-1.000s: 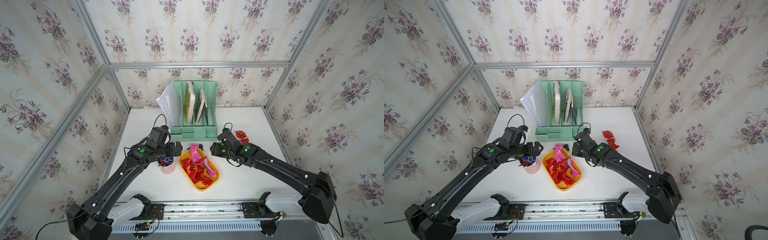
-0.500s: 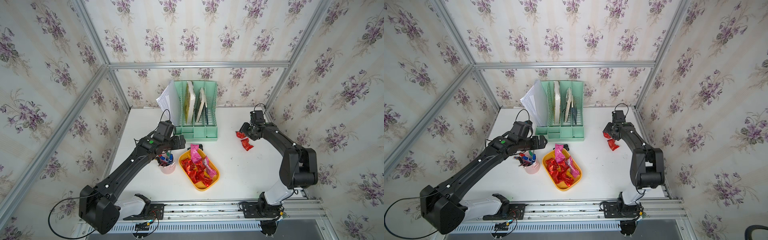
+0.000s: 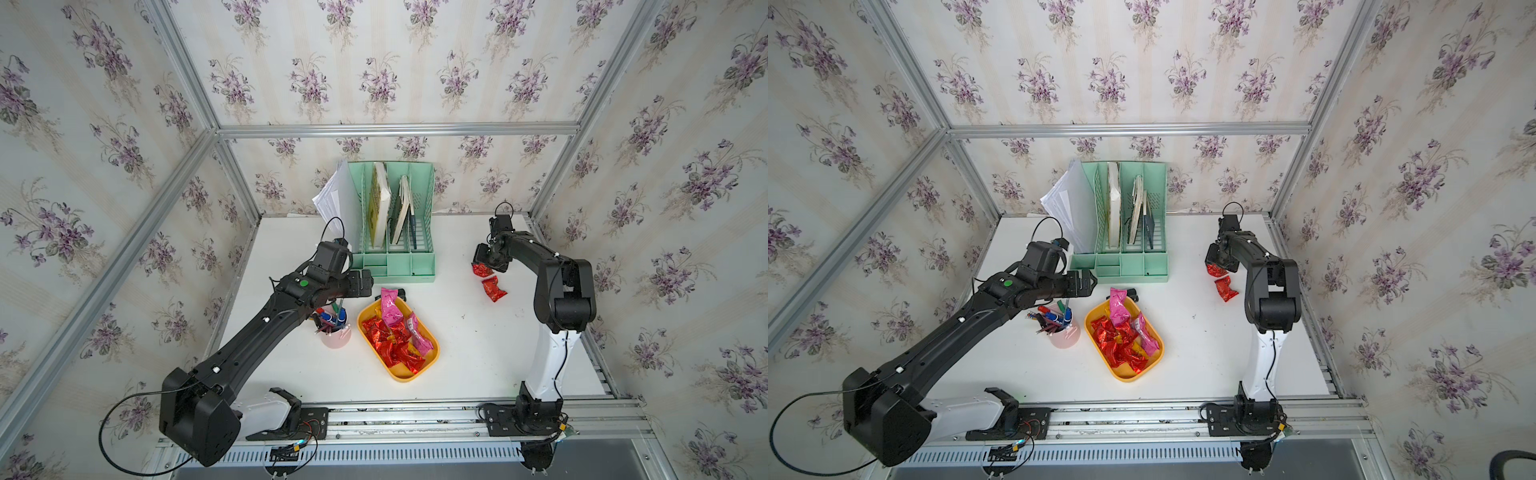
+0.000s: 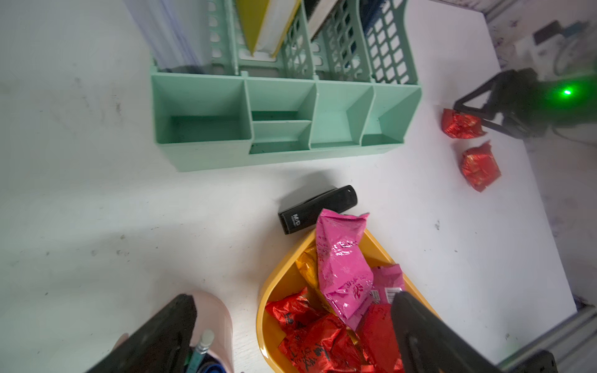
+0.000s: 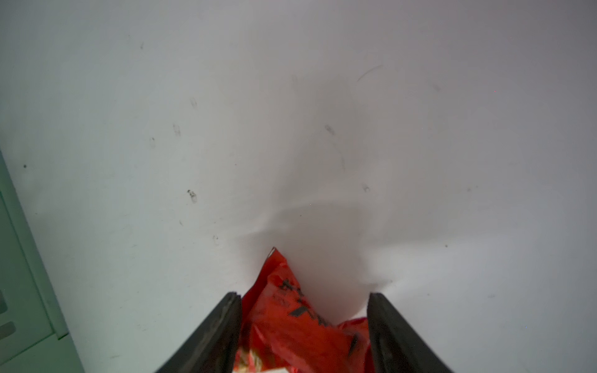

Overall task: Put the tea bags into the storage box
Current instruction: Pick up the tea bag from the center of the board.

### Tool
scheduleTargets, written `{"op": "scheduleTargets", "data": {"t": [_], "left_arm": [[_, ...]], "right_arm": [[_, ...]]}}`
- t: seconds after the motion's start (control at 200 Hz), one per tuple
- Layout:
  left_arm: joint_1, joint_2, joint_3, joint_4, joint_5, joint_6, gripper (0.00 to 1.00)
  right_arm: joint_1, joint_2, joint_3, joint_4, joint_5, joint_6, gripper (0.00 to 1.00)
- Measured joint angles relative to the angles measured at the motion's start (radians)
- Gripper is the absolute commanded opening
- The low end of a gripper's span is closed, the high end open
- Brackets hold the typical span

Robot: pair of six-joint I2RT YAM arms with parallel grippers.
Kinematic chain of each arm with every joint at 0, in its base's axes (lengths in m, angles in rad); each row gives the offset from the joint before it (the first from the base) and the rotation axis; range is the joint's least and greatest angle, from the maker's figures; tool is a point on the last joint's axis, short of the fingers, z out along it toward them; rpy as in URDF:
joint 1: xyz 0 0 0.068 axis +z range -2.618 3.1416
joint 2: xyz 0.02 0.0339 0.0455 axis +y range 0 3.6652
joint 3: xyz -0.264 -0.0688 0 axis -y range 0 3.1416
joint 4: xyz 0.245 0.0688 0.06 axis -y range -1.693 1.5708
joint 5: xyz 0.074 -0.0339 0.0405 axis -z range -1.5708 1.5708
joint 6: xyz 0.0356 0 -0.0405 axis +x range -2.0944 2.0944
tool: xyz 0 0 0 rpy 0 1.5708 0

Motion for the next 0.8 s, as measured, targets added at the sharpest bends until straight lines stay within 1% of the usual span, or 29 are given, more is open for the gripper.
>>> {"op": "scheduleTargets", "data": {"t": [0.05, 0.11, 0.175, 0.26, 0.395, 0.5, 0.679, 0.799], "left_arm": [[0.0, -0.004, -0.002, 0.012, 0.049, 0.035, 0.99], [0.0, -0.006, -0.003, 0.026, 0.103, 0.069, 0.99], [0.002, -0.007, -0.008, 0.046, 0.165, 0.099, 0.99], [0.003, 0.0, -0.013, 0.06, 0.243, 0.124, 0.99], [0.003, 0.034, 0.005, 0.062, 0.332, 0.152, 0.99], [0.003, 0.041, 0.018, 0.06, 0.352, 0.164, 0.99], [0.003, 0.03, 0.019, 0.052, 0.347, 0.164, 0.99], [0.003, 0.017, 0.019, 0.039, 0.307, 0.163, 0.99]], "right_arm": [[0.0, 0.012, 0.008, -0.006, -0.015, -0.012, 0.64], [0.0, 0.015, 0.008, -0.012, -0.036, -0.016, 0.6], [0.0, 0.014, 0.001, -0.01, -0.059, -0.019, 0.5], [0.0, 0.014, -0.014, -0.006, -0.092, -0.015, 0.32], [-0.003, 0.014, -0.019, -0.003, -0.131, 0.016, 0.15], [-0.006, 0.003, -0.032, 0.006, -0.167, 0.051, 0.09], [-0.007, -0.06, -0.092, 0.02, -0.229, 0.127, 0.09], [-0.006, -0.133, -0.141, 0.035, -0.262, 0.172, 0.09]]}}
